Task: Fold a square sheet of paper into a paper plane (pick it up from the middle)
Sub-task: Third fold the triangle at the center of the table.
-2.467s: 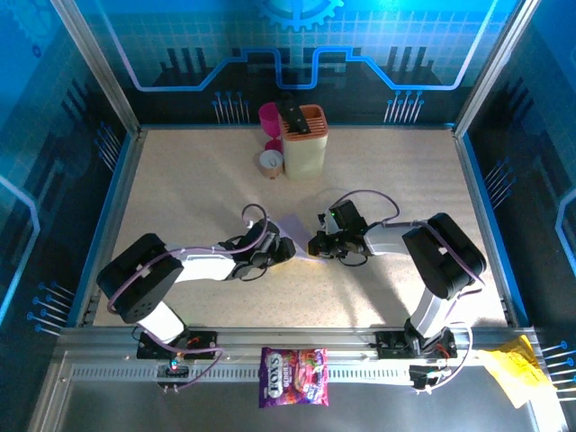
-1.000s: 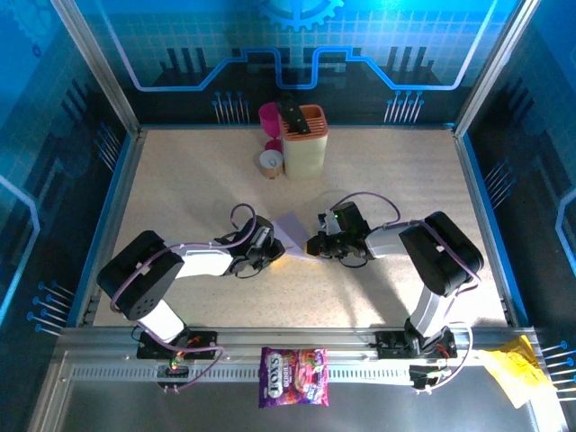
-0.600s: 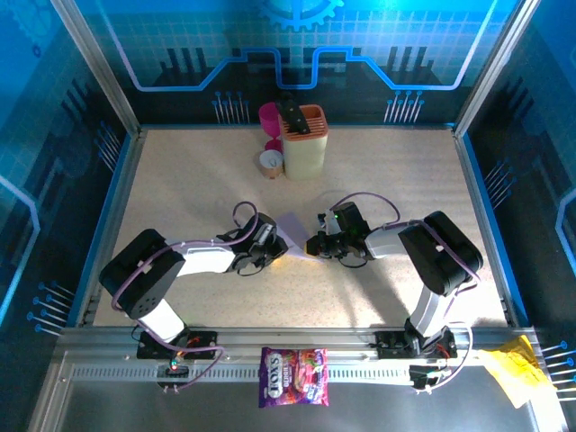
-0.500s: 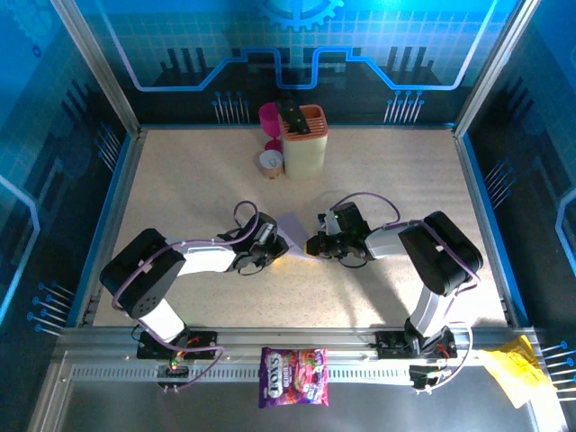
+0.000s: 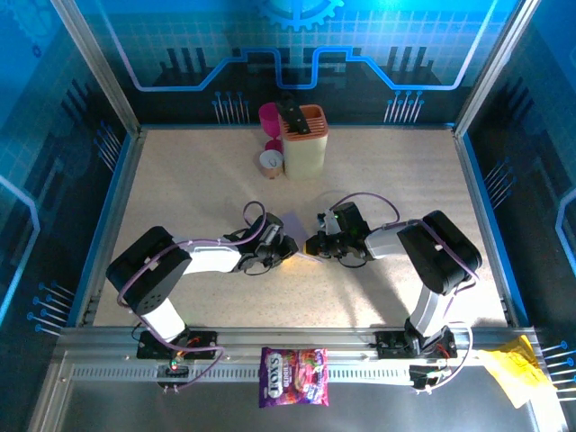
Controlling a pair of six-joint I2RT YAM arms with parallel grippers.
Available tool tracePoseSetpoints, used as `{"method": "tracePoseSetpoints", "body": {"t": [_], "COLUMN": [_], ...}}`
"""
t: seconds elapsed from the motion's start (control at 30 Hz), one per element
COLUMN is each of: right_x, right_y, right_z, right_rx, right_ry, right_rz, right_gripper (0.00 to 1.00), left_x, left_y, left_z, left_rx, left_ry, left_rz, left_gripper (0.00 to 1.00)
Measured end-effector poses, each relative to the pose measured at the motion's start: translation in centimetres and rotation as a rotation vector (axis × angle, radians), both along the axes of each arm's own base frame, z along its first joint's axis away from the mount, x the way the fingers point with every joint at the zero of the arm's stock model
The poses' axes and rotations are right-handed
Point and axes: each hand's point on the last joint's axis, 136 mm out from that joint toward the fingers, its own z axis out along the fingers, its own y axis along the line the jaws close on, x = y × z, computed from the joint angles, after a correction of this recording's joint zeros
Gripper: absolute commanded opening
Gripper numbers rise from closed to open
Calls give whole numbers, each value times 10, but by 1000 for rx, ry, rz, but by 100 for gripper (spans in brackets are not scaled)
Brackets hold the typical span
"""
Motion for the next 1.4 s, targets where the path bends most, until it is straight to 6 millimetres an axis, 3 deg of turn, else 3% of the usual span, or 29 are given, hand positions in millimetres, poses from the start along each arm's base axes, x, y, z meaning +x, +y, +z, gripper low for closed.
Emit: {"method": "tracePoseSetpoints", "body": {"t": [0.3, 0.67, 1.4], "right_x": [0, 0, 0], "right_y": [0, 0, 2], "right_z": [0, 0, 0], "right_rx": [2, 3, 9], "right_ry": [-1, -1, 0], "right_rz": [1, 1, 2], "right_gripper": [0, 0, 0], "left_x": [2, 11, 7], "left_y": [3, 24, 31], "left_z": [7, 8, 19], "left_rx": [4, 42, 52], "left_ry": [-21, -26, -37], "left_rz": [-8, 21, 12], "left_gripper": [29, 30, 29]}}
